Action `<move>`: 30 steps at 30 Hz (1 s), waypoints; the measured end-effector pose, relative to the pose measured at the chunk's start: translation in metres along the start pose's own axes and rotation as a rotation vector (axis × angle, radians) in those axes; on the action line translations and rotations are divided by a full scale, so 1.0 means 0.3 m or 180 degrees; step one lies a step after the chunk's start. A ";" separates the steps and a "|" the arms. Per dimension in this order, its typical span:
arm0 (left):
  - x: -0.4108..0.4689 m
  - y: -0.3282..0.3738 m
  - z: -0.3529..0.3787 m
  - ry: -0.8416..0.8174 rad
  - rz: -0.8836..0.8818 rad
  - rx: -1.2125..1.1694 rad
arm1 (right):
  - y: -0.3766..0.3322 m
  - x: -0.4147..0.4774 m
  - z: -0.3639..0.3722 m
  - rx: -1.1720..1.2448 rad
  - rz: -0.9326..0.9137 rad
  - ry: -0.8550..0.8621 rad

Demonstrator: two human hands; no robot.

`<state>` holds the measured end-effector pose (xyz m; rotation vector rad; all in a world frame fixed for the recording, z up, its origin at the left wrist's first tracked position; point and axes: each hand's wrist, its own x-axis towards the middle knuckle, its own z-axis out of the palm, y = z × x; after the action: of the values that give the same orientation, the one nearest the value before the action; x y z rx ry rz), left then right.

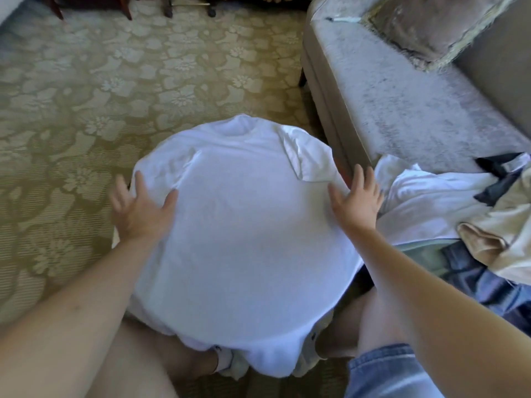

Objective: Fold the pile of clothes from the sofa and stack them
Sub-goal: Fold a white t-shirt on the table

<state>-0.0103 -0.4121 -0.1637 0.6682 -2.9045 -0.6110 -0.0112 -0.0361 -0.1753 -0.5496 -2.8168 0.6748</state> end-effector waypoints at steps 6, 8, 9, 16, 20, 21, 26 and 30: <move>-0.230 -0.166 -0.079 -0.0740 -0.0929 -0.0734 | 0.164 -0.210 -0.101 0.1557 0.1087 -0.0818; -0.271 -0.192 -0.124 -0.0983 -0.0951 -0.0637 | 0.191 -0.265 -0.136 0.1628 0.1176 -0.0876; -0.287 -0.206 -0.146 -0.1120 -0.0888 -0.0553 | 0.197 -0.286 -0.151 0.1613 0.1173 -0.0939; -0.277 -0.158 -0.330 -0.1205 -0.0081 -0.1422 | 0.090 -0.266 -0.281 0.1441 0.0423 -0.0635; -0.165 -0.022 -0.414 -0.0686 0.0063 -0.2036 | -0.118 -0.134 -0.374 0.1775 0.0120 -0.0312; -0.125 0.006 -0.428 -0.0540 0.0065 -0.2152 | -0.162 -0.093 -0.390 0.1858 0.0111 -0.0219; 0.037 0.039 -0.390 -0.0711 0.0031 -0.2054 | -0.249 0.081 -0.393 0.1443 0.0002 -0.0439; 0.018 -0.092 -0.228 -0.1325 -0.0121 -0.1150 | -0.124 0.052 -0.257 0.0671 0.0021 -0.1120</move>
<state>0.0084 -0.4620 -0.1122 0.6064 -3.0086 -1.3865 -0.0162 -0.0302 -0.0887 -0.4386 -3.0030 1.1556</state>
